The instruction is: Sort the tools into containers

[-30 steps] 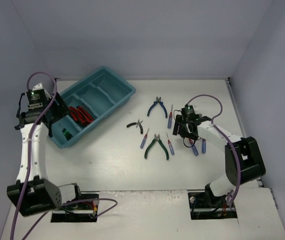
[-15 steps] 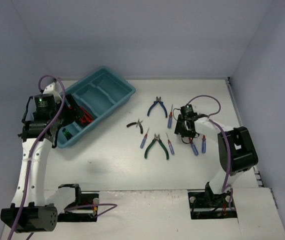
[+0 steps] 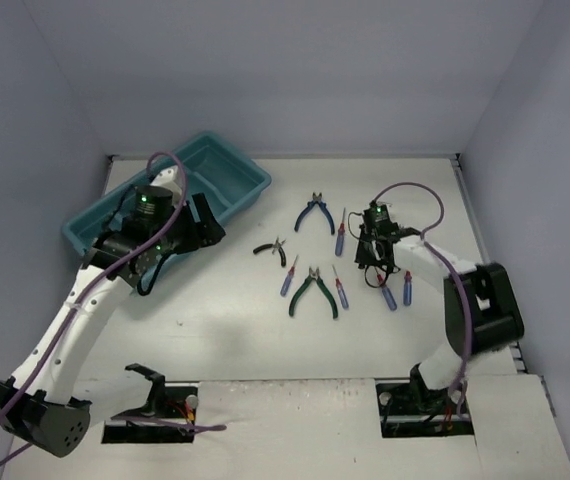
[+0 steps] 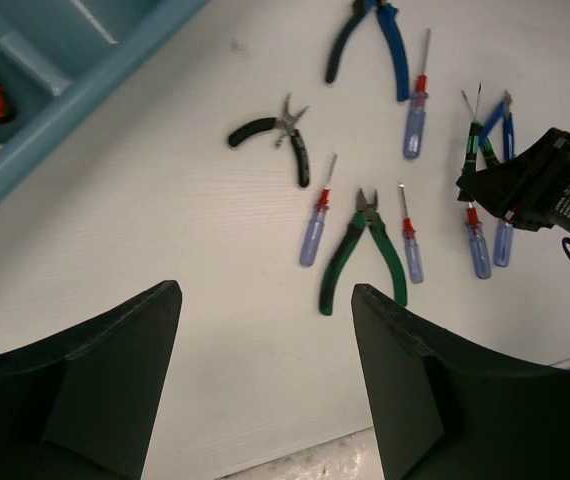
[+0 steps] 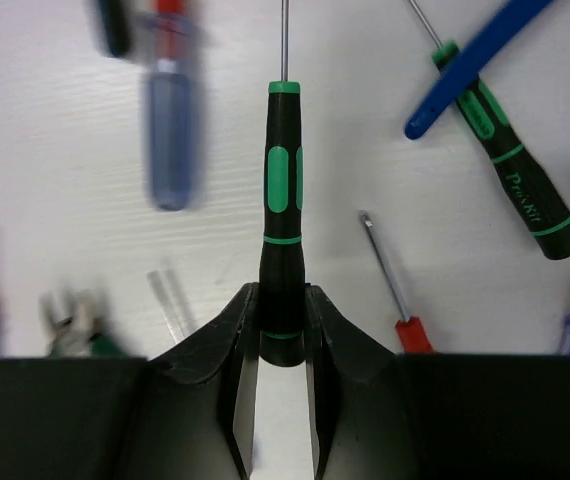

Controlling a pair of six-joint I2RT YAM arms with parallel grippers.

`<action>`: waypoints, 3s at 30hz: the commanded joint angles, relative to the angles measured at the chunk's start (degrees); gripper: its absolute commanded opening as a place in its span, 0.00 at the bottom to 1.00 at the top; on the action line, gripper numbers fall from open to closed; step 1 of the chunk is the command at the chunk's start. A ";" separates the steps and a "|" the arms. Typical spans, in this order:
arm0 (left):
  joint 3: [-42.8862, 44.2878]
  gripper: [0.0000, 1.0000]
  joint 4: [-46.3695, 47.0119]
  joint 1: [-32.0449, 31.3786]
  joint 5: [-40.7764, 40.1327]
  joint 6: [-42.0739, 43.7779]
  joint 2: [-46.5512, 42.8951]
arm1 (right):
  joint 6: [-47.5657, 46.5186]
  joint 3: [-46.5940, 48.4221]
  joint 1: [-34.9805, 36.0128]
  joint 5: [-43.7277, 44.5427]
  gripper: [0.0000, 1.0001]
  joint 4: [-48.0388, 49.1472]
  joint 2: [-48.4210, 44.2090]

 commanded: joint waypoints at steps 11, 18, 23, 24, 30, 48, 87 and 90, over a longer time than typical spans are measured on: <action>9.75 0.67 28.03 -18.95 -4.16 -7.17 12.98 | -8.18 1.47 12.58 -14.06 0.00 6.30 -30.13; 10.75 0.67 34.68 -22.47 -7.03 -8.25 16.91 | -7.93 2.22 12.93 -19.61 0.02 9.05 -32.03; 11.87 0.67 37.59 -24.39 -6.40 -8.98 19.81 | -6.84 2.35 13.01 -21.36 0.03 10.74 -31.66; 11.84 0.67 38.64 -24.66 -6.16 -9.14 20.33 | -6.71 2.35 13.01 -21.50 0.04 11.06 -31.55; 12.22 0.60 39.74 -25.42 -6.36 -9.45 22.87 | -6.07 2.68 13.01 -22.02 0.05 12.49 -30.76; 8.37 0.00 30.43 -18.32 -11.49 -7.79 19.03 | -7.39 3.06 12.79 -14.64 0.70 12.86 -26.96; 4.76 0.70 0.93 33.68 -0.24 6.64 14.00 | -8.53 8.02 -11.10 -0.03 0.68 -7.44 -2.11; 3.70 0.71 0.95 28.56 0.71 6.10 10.34 | -9.93 9.64 -12.82 0.73 0.67 -7.44 1.94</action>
